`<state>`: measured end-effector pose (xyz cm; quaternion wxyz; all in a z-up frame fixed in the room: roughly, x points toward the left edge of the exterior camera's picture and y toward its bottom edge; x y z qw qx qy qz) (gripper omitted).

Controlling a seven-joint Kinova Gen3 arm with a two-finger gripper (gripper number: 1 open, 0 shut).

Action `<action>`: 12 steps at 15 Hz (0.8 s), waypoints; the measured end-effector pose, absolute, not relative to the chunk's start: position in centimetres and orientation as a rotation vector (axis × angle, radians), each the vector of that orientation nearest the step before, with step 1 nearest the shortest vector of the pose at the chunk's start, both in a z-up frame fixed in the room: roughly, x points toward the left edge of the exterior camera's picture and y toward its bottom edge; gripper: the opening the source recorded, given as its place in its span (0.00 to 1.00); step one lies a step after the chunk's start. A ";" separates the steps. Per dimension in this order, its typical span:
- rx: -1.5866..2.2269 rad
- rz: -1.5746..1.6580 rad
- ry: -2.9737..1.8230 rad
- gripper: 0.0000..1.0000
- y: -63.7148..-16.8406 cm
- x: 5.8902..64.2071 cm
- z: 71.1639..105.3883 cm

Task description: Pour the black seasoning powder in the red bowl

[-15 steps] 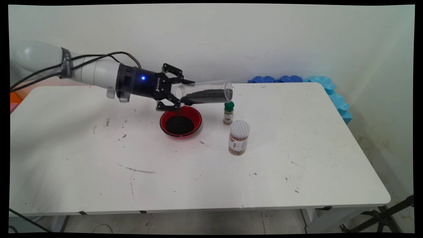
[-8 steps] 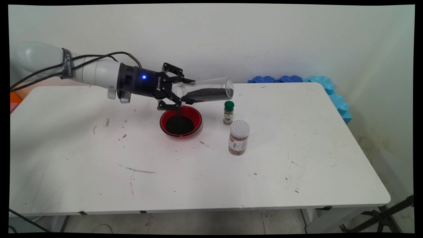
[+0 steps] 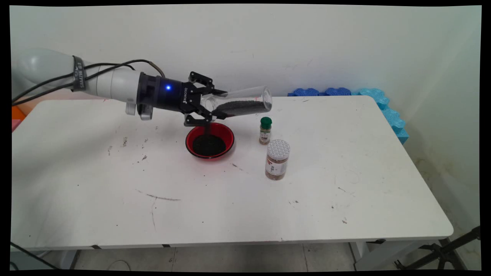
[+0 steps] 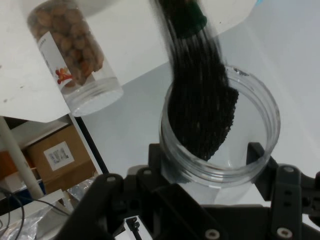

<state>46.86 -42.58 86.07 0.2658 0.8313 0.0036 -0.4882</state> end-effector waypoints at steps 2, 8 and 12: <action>2.244 -1.322 0.019 0.00 -42.6 46.8 86.1; 2.242 -1.330 0.045 0.00 -42.6 46.8 86.1; 2.241 -1.333 0.053 0.00 -42.6 46.8 86.1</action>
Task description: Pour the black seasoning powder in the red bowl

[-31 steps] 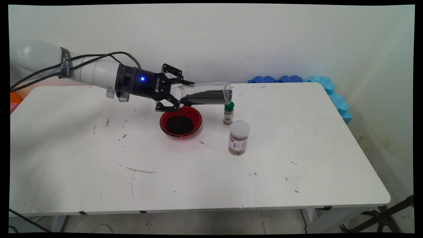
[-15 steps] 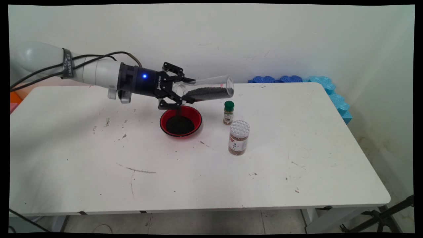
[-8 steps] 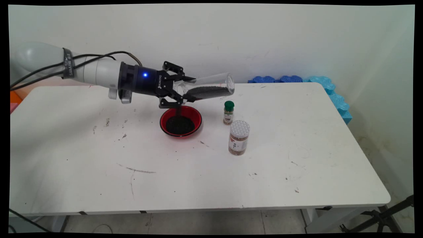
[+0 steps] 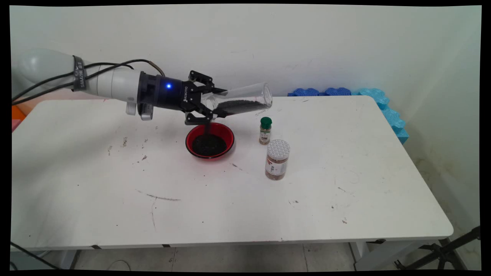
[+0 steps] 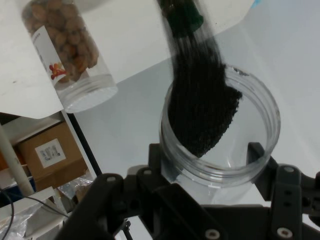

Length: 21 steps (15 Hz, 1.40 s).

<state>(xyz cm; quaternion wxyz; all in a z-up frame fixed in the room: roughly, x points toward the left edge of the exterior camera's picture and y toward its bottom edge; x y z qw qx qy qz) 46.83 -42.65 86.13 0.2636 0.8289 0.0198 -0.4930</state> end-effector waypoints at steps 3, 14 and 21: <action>2.240 -1.333 0.055 0.00 -42.7 46.8 86.2; 2.212 -1.260 -0.109 0.00 -43.1 47.0 86.4; 2.147 -1.151 -0.360 0.00 -43.6 46.9 86.9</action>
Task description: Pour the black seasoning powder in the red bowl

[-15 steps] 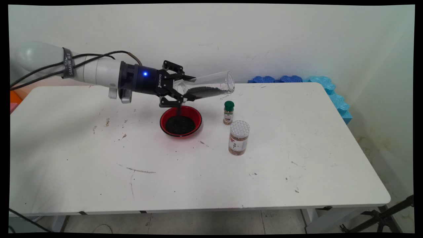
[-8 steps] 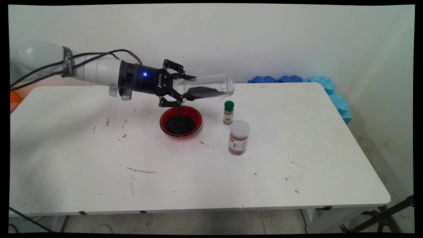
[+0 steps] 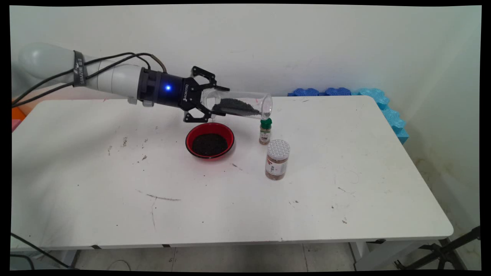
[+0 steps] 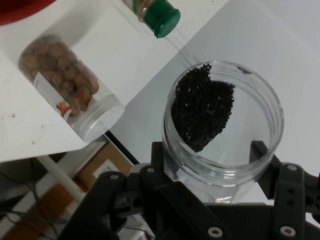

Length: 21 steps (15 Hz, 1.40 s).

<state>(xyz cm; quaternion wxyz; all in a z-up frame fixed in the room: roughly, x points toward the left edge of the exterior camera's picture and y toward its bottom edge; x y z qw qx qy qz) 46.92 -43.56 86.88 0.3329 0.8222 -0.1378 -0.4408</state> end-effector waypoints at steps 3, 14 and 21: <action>2.112 -1.098 -0.463 0.00 -43.8 46.9 87.1; 1.944 -0.900 -0.781 0.00 -45.0 47.3 88.6; 1.789 -0.786 -0.985 0.00 -45.4 47.2 90.3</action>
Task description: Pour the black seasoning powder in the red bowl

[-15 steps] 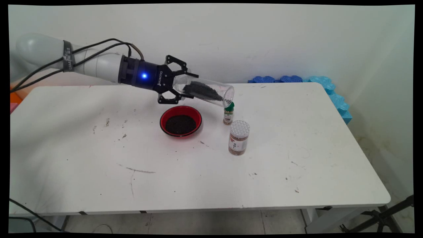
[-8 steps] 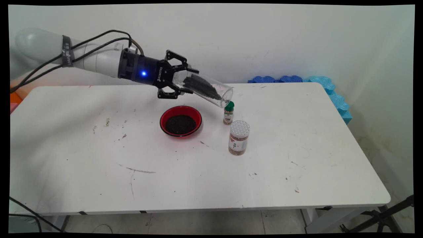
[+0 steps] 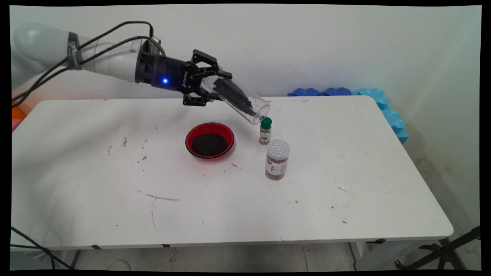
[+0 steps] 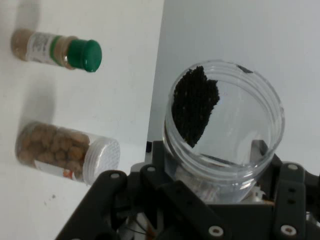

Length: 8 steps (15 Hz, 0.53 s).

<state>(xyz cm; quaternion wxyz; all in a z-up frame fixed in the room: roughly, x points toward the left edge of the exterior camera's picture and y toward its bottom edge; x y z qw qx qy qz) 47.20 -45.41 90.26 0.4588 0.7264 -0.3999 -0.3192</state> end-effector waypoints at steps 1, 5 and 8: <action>1.771 -0.770 -1.007 0.00 -45.4 47.2 90.5; 1.678 -0.688 -1.115 0.00 -45.5 47.2 91.5; 1.595 -0.604 -1.222 0.00 -45.5 47.3 92.2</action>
